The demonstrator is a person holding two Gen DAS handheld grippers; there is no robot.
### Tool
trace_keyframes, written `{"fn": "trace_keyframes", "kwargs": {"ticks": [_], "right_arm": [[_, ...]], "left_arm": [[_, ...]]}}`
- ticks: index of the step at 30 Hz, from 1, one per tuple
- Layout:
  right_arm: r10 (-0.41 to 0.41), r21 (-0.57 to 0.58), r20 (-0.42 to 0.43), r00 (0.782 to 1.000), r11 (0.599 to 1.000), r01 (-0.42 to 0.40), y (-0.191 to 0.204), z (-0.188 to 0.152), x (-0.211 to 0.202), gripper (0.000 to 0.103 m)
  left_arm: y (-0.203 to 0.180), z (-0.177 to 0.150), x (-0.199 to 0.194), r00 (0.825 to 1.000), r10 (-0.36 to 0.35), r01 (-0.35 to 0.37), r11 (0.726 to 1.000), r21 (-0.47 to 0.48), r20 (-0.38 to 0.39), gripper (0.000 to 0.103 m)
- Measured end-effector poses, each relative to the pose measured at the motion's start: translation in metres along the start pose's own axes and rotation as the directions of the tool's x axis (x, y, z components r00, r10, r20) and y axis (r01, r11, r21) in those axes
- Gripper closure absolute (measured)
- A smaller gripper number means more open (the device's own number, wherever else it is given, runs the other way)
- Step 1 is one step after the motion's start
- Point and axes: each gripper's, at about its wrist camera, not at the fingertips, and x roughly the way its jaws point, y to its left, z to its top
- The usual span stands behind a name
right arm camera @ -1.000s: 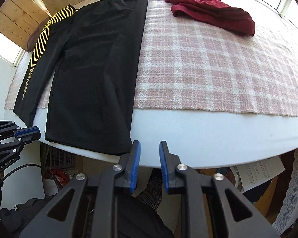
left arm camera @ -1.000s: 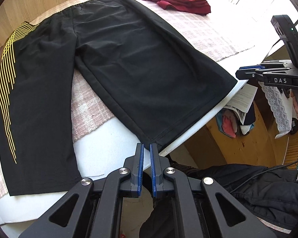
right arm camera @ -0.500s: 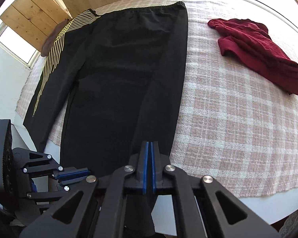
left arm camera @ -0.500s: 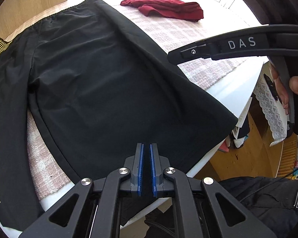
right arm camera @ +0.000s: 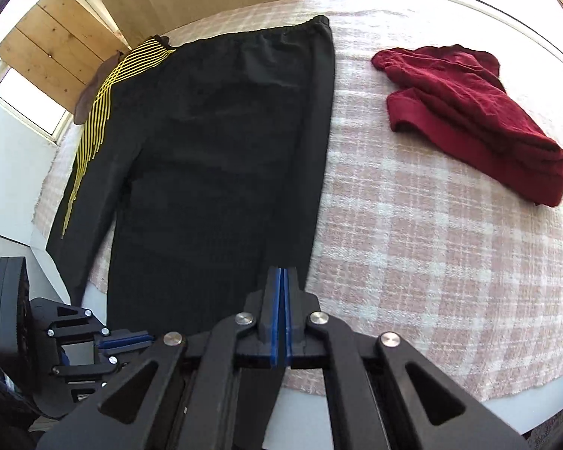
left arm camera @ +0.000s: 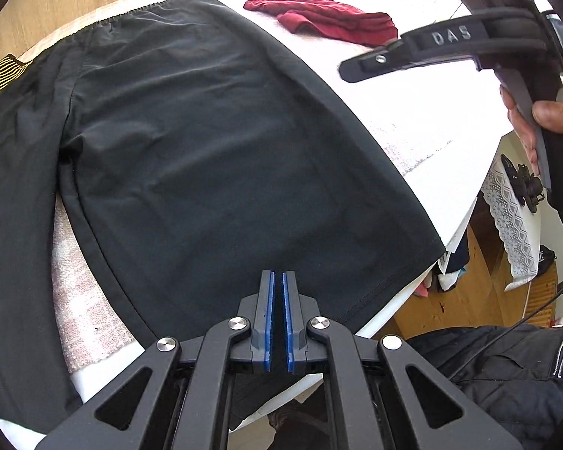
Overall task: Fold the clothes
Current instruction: 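Open both grippers and lift them off the folded legs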
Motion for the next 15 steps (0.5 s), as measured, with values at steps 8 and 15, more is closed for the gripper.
{"fn": "trace_keyframes", "kwargs": {"ticks": [8,15], "right_arm": [[-0.092,-0.030,-0.054,0.994,0.995,0.090,-0.012,0.007,0.016,0.101],[-0.073,-0.112,-0.029,0.997,0.991,0.069,0.012,0.007,0.001,0.100]], "left_arm": [[0.008,0.000,-0.006,1.000,0.028,-0.027,0.999,-0.032,0.011,0.096],[0.068,-0.035,-0.065,0.977,0.181,-0.152,0.963,-0.224,0.116,0.090]]}}
